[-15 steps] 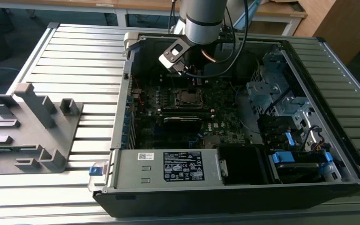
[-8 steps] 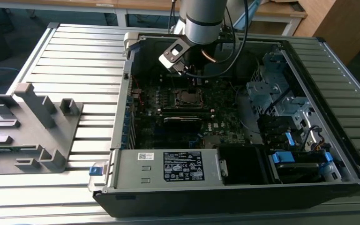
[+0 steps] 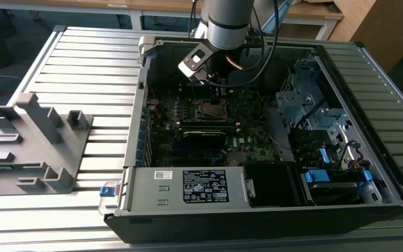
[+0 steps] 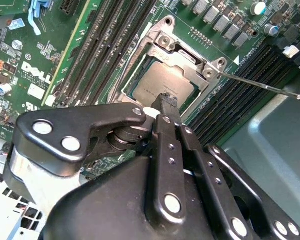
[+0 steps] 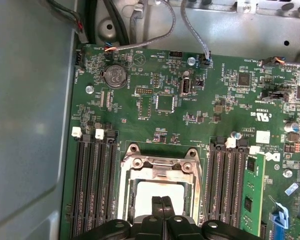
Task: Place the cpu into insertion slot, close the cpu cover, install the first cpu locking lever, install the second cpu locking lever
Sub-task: 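Close the cpu cover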
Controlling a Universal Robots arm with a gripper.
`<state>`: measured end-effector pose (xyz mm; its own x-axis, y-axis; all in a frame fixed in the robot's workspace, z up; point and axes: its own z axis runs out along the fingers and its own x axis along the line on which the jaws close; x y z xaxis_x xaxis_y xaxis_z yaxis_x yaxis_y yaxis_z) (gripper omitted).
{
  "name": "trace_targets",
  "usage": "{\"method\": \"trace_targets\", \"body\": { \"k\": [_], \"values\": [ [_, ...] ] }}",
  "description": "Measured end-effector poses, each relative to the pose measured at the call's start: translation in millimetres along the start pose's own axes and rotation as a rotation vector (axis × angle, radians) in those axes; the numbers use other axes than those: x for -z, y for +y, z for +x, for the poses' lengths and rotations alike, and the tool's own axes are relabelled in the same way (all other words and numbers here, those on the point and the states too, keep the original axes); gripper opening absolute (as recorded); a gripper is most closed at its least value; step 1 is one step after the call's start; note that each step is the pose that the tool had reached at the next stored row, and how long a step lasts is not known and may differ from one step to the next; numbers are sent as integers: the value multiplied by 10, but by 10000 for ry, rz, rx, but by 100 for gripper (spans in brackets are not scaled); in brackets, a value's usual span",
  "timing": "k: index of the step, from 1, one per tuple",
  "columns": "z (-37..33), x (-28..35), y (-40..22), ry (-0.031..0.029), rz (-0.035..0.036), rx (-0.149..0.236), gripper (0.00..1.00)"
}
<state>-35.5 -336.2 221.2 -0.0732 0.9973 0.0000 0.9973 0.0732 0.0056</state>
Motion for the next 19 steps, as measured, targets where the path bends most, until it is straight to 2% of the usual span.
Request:
{"method": "trace_targets", "body": {
  "k": [5, 19],
  "values": [
    [0, -1, 0, 1, 1, 335, 11],
    [0, -1, 0, 3, 0, 474, 11]
  ]
}}
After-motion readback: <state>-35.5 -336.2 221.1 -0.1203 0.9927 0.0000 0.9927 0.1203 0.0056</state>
